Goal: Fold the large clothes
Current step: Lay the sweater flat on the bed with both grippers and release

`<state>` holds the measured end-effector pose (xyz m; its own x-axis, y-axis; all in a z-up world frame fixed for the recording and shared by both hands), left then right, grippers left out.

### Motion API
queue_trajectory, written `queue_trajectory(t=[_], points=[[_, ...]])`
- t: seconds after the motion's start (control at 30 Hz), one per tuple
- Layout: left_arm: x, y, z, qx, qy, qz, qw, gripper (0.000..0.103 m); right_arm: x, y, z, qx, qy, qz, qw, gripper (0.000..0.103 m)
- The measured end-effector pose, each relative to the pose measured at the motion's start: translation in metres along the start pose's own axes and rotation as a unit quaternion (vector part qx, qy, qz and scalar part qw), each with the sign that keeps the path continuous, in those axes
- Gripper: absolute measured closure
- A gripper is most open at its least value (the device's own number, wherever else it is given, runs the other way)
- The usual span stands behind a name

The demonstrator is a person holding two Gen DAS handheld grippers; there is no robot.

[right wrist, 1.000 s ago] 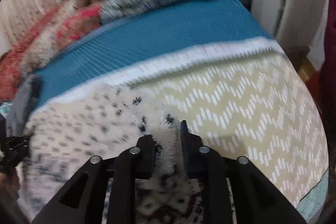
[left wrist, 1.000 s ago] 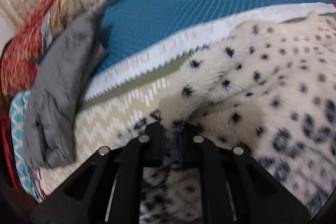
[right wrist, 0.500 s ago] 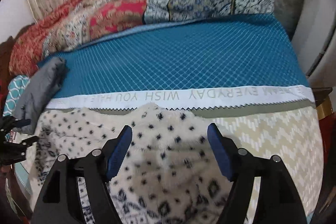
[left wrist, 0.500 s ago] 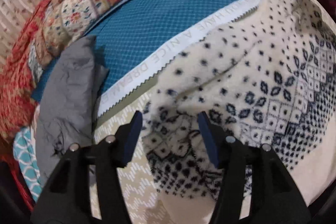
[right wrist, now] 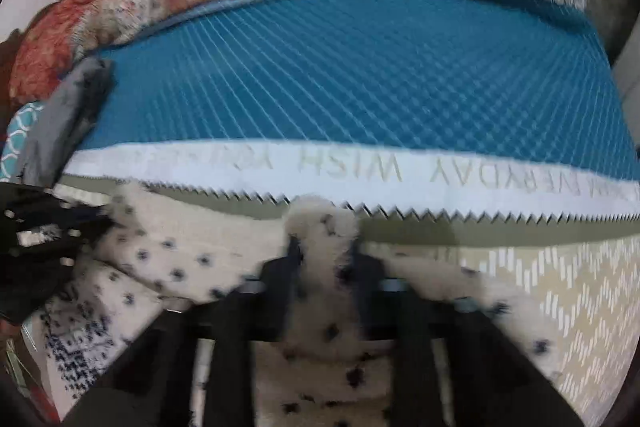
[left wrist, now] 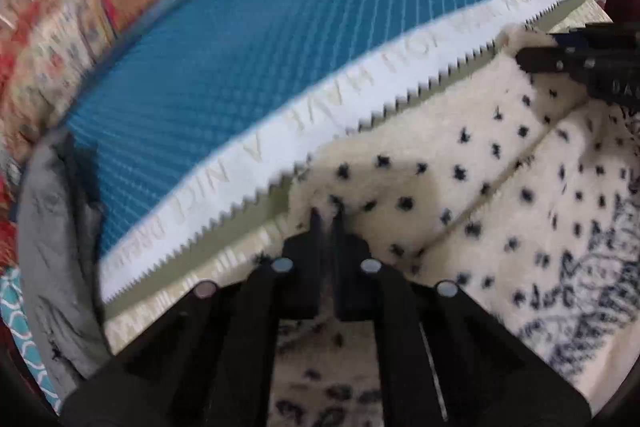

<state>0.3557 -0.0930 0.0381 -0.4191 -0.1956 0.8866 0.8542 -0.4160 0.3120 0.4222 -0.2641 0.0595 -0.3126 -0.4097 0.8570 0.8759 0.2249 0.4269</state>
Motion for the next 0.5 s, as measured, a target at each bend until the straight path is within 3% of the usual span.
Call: queue_trajectory(t=[0.1, 0.2, 0.27, 0.33, 0.37, 0.4, 0.5], points=[[0.014, 0.016, 0.018, 0.054, 0.022, -0.039, 0.9976, 0.1, 0.015, 0.021, 0.008, 0.008, -0.016, -0.054, 0.998, 0.095], [0.021, 0.044, 0.055, 0.134, 0.062, -0.061, 0.9872, 0.1, 0.035, 0.052, 0.007, -0.023, 0.02, -0.127, 0.991, 0.095], [-0.001, 0.052, 0.068, 0.171, 0.085, -0.027, 0.9813, 0.098, 0.019, 0.067, 0.005, -0.043, 0.039, -0.114, 0.992, 0.094], [-0.042, 0.047, 0.063, 0.18, 0.08, 0.041, 0.9795, 0.094, -0.021, 0.07, 0.004, -0.051, 0.02, -0.053, 0.997, 0.089], [-0.064, 0.04, 0.058, 0.174, 0.076, 0.074, 0.979, 0.093, -0.049, 0.063, 0.001, -0.06, -0.006, -0.002, 0.998, 0.086], [-0.066, 0.036, 0.055, 0.175, 0.086, 0.053, 0.9793, 0.092, -0.06, 0.057, -0.001, -0.067, -0.008, 0.007, 0.998, 0.085], [-0.039, 0.037, 0.051, 0.159, 0.106, 0.006, 0.9816, 0.092, -0.033, 0.051, 0.0, -0.074, 0.005, -0.048, 0.996, 0.077]])
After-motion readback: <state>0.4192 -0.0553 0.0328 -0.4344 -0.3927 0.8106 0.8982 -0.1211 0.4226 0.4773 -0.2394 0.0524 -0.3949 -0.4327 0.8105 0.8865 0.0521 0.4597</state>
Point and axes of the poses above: each gripper's, at about its wrist camera, not at the fingertips, and x roughly against the way its jaws point, z to its left, y to its top, the point moved 1 cm from there along -x, roughly the way its jaws point, and after that the axes turned 10 degrees about y, right-handed, at the moved point
